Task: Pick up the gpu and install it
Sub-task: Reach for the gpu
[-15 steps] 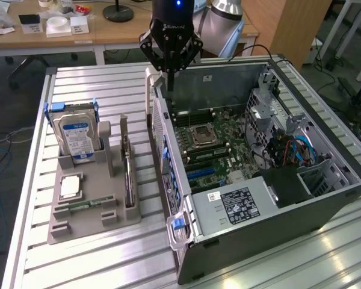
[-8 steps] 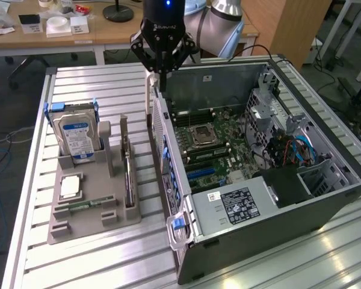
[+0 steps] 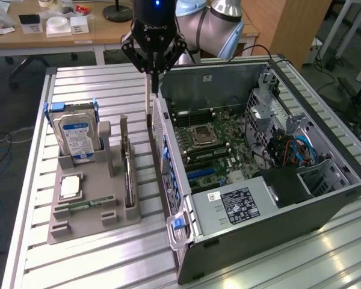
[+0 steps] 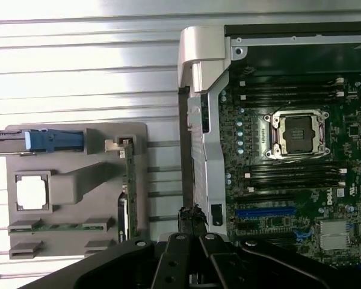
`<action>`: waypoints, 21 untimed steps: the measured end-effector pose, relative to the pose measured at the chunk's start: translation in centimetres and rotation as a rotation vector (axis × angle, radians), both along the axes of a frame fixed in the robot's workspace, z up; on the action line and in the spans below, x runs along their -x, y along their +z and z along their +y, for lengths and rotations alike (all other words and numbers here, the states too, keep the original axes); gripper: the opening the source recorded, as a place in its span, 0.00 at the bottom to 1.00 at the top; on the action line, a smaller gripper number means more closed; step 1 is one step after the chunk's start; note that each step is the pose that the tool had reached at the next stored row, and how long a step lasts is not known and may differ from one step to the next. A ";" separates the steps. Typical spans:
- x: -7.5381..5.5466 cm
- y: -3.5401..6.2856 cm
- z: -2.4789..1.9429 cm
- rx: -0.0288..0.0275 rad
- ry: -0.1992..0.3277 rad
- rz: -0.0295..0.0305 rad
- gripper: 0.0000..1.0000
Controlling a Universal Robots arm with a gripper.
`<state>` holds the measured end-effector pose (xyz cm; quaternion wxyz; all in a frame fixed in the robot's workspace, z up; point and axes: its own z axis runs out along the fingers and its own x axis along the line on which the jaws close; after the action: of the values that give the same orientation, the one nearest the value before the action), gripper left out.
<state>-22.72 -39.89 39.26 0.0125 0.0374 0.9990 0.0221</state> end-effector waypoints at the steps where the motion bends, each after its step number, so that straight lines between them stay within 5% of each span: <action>1: 0.1 -0.01 0.00 -0.0001 0.000 -0.0001 0.11; 12: 1.0 -0.10 0.00 -0.0001 0.000 0.0000 0.11; 21: 3.0 -0.22 0.00 0.0000 0.000 0.0000 0.11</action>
<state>-25.69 -39.89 39.04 0.0125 0.0374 0.9990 0.0221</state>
